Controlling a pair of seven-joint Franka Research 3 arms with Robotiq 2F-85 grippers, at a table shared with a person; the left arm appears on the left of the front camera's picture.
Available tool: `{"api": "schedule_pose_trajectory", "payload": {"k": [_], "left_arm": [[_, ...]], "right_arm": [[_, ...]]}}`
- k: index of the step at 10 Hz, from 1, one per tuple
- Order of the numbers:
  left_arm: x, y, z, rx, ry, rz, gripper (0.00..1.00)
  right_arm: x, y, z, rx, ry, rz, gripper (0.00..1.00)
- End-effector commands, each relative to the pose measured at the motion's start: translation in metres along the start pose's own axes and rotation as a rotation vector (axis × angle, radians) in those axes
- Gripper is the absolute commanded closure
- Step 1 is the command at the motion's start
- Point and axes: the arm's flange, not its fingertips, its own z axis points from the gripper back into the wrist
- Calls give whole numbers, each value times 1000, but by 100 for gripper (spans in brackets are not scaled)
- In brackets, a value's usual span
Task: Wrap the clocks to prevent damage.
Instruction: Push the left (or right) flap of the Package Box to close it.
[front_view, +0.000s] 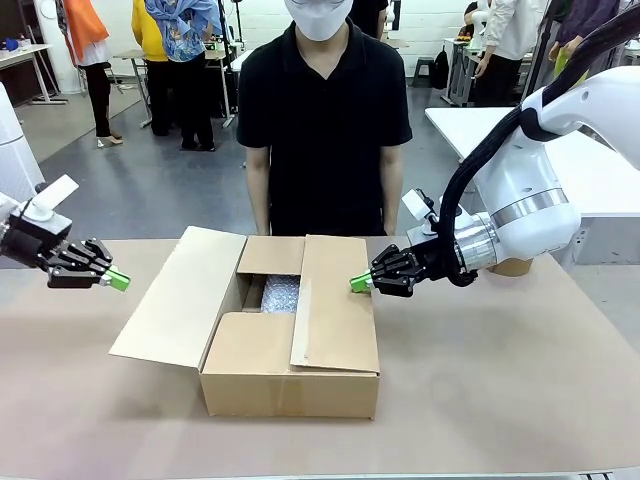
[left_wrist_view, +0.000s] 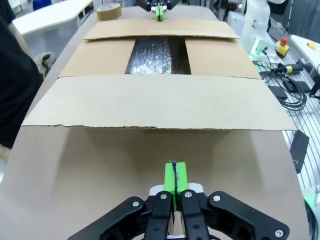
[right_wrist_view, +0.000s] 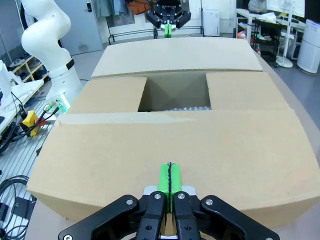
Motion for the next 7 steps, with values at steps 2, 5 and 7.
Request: {"api": "schedule_pose_trajectory", "payload": {"k": [2, 5, 7], "left_arm": [[-17, 4, -24, -42, -64, -129, 100], [-14, 3, -49, -68, -116, -149, 100], [-4, 3, -63, -76, -212, -93, 100]], "right_arm": [[-3, 0, -4, -7, -3, -13, 99], [-3, 0, -4, -7, -3, -13, 99], [-3, 0, -4, -7, -3, -13, 99]]}}
